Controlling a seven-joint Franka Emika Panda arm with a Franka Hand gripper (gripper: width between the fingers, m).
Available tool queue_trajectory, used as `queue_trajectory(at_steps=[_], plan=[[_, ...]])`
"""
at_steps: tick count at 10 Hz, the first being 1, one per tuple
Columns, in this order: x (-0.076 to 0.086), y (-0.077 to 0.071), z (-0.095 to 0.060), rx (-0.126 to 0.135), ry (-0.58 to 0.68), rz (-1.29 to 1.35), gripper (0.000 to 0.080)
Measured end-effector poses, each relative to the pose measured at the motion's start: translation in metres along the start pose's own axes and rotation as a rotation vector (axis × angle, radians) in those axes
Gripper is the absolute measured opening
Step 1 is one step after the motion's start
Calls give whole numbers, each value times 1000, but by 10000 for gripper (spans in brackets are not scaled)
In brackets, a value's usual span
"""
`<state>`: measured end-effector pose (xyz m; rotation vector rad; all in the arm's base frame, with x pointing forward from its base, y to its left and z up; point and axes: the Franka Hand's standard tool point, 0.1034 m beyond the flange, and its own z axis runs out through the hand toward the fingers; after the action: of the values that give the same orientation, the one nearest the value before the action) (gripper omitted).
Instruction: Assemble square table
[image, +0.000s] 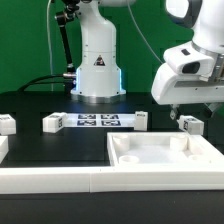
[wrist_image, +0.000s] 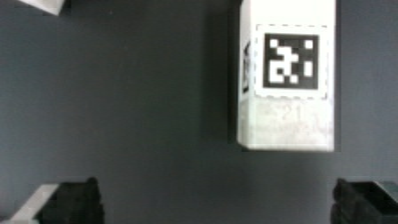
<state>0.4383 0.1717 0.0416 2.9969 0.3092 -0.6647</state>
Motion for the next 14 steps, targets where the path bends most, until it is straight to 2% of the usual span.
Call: queue_trajectory(at_steps=[1,2,3,7,8,10,14], plan=[[2,0,0,6,-41,-15,649],[6,-2,-3,49,-88,-49,649],[15,-2,-5,90,-83,-74,649],[19,-2,-5,92,-62,-77,649],[19,-3,-4,91,-64,-58,649],[14,-16,1,77,-76,21,649],[14,-16,2,78,-76,19,649]])
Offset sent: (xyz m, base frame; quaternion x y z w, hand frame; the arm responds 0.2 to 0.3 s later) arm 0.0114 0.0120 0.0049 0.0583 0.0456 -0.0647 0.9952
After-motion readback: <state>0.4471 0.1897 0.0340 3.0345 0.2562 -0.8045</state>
